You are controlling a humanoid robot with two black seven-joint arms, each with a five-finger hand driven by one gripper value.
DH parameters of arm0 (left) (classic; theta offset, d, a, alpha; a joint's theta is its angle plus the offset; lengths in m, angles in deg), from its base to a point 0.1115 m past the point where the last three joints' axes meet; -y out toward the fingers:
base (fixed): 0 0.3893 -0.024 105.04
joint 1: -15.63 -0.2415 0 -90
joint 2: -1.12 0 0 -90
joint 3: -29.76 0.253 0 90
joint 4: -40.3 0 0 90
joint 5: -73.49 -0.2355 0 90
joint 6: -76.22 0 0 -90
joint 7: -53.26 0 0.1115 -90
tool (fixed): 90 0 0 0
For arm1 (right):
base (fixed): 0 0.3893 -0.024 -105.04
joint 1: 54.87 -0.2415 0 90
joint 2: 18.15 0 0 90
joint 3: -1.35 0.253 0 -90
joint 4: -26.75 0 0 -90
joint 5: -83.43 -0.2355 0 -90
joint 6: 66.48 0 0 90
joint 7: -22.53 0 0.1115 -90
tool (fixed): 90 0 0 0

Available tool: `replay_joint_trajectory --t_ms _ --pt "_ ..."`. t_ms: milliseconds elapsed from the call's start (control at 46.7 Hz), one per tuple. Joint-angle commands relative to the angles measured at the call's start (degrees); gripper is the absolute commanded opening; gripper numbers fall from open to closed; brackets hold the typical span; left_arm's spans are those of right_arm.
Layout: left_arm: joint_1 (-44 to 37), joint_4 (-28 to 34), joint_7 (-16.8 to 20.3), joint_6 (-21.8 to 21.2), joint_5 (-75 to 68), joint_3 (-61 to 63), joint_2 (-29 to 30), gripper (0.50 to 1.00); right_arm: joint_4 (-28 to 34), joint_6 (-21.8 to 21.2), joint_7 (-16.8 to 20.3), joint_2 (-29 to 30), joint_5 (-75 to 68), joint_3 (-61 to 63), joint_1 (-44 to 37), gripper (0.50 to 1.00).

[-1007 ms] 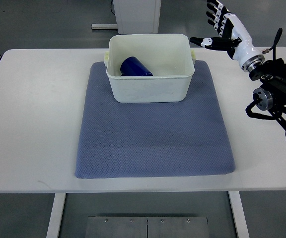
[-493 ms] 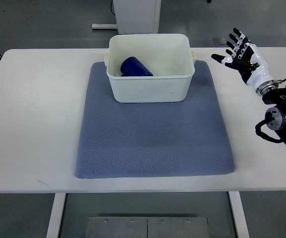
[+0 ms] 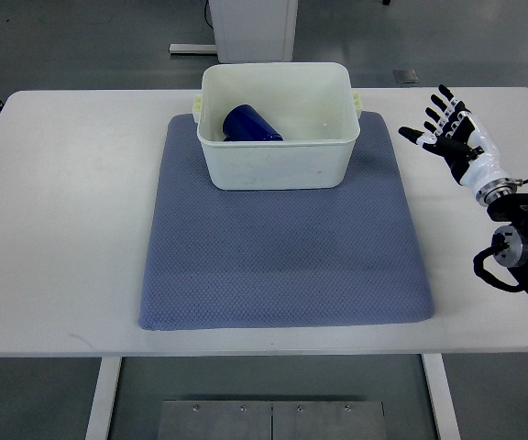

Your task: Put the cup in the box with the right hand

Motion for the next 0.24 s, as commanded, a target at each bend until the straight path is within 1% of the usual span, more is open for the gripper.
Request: replay_joint_trajectory --t_ms 0,214 --pt "0.00 0.01 0.00 0.00 0.01 0.00 0.00 1.000 0.00 -0.03 0.01 0.47 -0.01 0.53 1.18 1.000" --pt "0.00 0.01 0.00 0.00 0.01 0.00 0.00 1.000 0.00 -0.03 -0.34 1.18 -0.01 0.62 2.94 1.000"
